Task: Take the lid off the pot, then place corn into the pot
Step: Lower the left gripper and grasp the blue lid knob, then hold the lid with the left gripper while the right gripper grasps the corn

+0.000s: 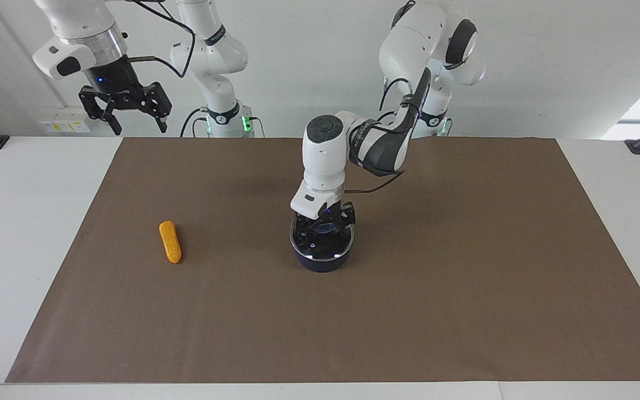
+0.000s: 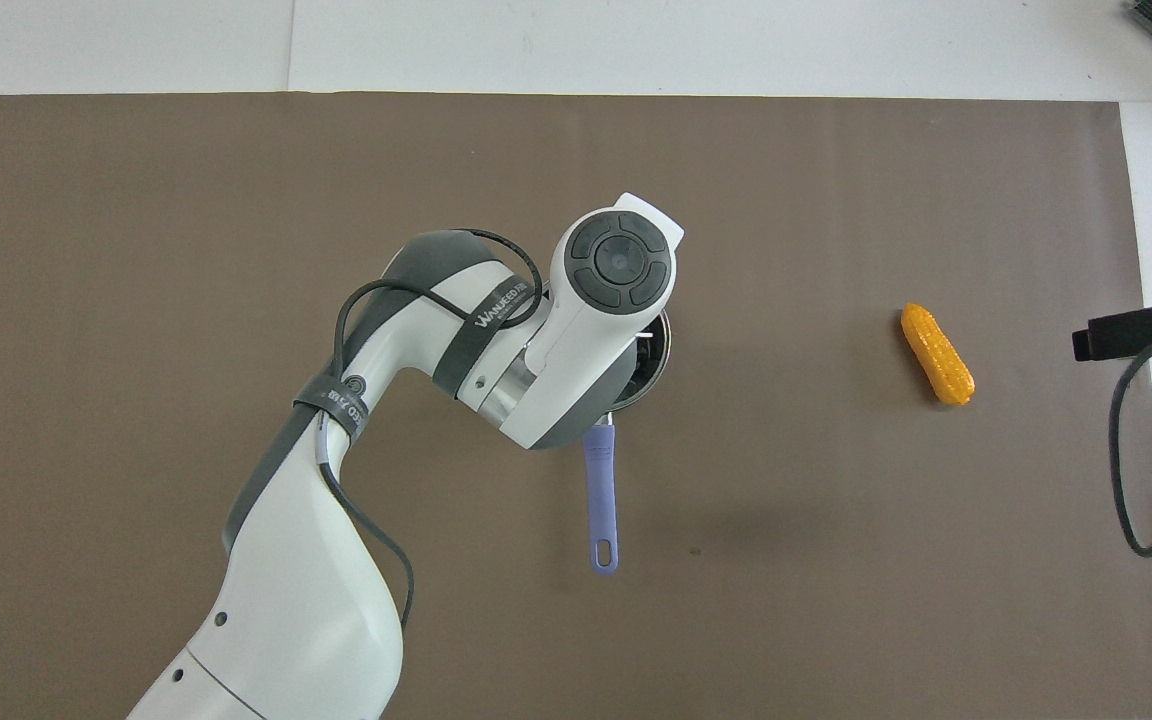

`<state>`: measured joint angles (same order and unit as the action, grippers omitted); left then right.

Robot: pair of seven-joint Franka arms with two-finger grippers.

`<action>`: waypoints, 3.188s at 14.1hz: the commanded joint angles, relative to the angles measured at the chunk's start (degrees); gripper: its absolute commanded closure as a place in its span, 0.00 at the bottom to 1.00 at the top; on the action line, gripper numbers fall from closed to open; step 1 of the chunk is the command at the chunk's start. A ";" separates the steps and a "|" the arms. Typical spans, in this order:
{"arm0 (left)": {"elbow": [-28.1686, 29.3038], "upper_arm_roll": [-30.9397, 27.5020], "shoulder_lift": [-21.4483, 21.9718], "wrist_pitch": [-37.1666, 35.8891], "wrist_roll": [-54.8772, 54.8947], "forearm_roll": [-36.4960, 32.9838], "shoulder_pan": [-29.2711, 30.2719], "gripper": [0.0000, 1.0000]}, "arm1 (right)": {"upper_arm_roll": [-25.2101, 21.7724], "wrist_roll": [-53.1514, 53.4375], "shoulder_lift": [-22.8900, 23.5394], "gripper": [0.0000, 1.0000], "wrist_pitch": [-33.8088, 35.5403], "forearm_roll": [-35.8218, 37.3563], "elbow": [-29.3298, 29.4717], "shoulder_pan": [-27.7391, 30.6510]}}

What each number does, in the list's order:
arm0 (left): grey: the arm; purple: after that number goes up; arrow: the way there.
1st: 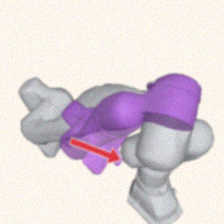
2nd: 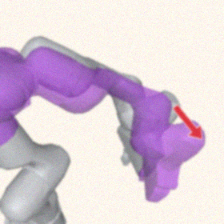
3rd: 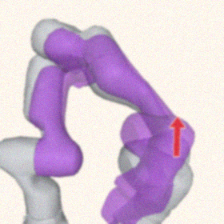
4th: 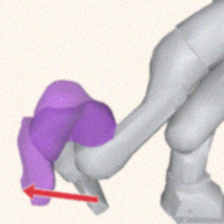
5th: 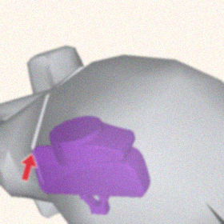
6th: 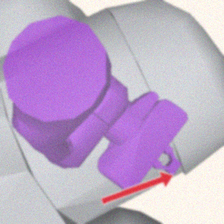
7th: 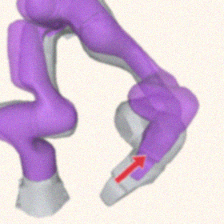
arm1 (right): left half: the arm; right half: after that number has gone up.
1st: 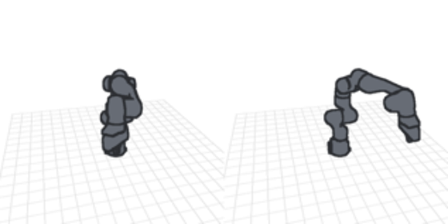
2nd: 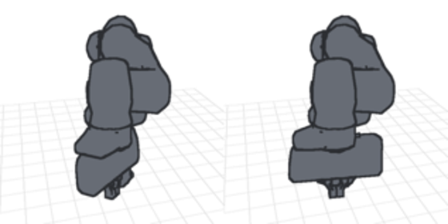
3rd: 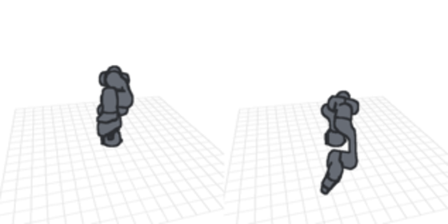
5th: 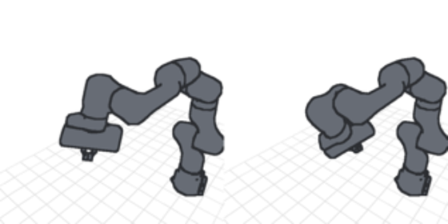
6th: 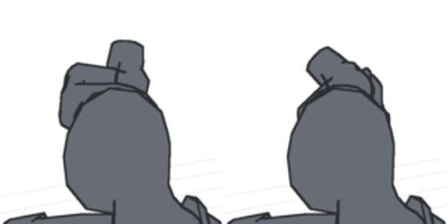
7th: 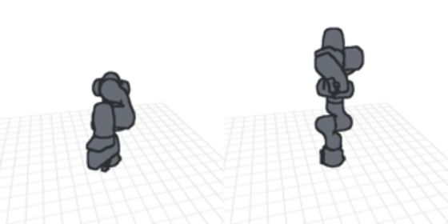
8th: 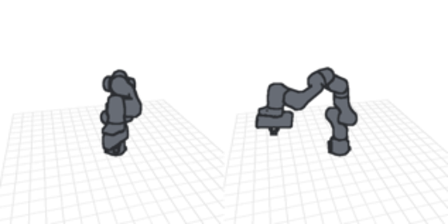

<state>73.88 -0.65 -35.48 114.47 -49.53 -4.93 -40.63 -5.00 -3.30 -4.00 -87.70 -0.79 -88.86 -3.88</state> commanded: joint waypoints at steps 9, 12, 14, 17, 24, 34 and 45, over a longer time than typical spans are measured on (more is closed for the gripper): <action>-2.17 -0.31 -0.47 -5.40 -0.83 7.02 0.02 0.00 | -1.95 -1.36 -1.70 0.00 6.81 0.70 -0.79 1.06; -2.17 -0.58 -0.29 -5.92 -0.83 7.47 0.02 0.00 | -1.95 -1.27 -2.06 0.00 2.21 0.87 -3.94 0.98; -2.17 -0.66 -0.29 -5.93 -0.83 7.47 0.02 0.00 | -1.86 -1.45 -1.10 0.00 -4.46 0.87 -8.41 0.98; -2.25 -0.75 -0.38 -5.75 -0.92 7.39 0.02 0.01 | -1.86 -4.59 3.72 0.00 -11.78 0.87 -10.64 1.06; -2.87 -0.75 -0.29 -5.93 -1.18 7.39 0.02 0.18 | -1.86 -14.52 12.44 0.00 -26.70 0.70 -16.59 1.68; -2.96 -0.58 0.23 -6.98 -1.18 7.30 0.02 0.25 | -1.86 -26.75 15.33 0.00 -40.60 0.61 -27.86 2.91; -3.40 -0.49 0.24 -6.89 -1.18 7.21 0.02 0.28 | -1.77 -30.11 21.14 1.00 -46.78 0.61 -28.57 3.62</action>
<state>71.57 -1.02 -35.27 109.30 -50.29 1.78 -40.60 -7.29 -32.72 17.05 -134.51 -0.62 -117.84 -0.69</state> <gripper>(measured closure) 0.260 0.313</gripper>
